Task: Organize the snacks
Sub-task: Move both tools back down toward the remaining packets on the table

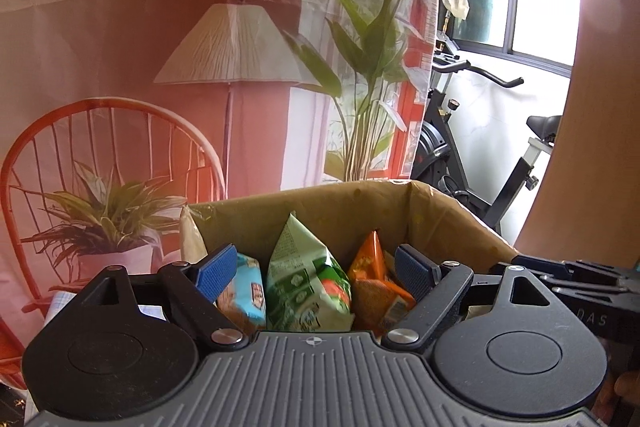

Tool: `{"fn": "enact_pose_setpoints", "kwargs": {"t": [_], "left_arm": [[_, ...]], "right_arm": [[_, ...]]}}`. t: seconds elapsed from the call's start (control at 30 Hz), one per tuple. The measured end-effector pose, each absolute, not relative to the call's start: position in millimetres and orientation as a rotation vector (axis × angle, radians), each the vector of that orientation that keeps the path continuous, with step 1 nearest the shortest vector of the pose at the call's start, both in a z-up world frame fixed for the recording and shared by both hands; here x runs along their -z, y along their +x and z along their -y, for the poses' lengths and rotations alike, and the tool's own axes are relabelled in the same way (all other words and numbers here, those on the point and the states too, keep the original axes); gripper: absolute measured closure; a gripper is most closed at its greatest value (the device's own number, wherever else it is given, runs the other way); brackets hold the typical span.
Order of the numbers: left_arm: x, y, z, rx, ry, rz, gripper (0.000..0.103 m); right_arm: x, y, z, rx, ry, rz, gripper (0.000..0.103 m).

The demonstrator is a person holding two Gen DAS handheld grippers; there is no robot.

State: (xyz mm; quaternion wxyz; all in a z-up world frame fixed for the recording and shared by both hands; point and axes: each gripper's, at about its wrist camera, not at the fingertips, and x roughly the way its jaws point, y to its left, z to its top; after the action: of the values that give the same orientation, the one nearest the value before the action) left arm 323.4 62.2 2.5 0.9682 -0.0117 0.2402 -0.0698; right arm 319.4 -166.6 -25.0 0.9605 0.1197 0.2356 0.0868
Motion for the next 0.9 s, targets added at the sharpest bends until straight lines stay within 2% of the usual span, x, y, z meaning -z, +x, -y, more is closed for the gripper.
{"fn": "enact_pose_setpoints", "kwargs": {"t": [0.43, 0.9], "left_arm": [[18, 254, -46, 0.153, -0.034, -0.444, 0.015], [57, 218, -26, 0.184, -0.04, -0.467, 0.015]], "right_arm": [[27, 242, 173, -0.12, 0.178, -0.464, 0.058], [55, 180, 190, -0.066, 0.12, -0.515, 0.058]]}}
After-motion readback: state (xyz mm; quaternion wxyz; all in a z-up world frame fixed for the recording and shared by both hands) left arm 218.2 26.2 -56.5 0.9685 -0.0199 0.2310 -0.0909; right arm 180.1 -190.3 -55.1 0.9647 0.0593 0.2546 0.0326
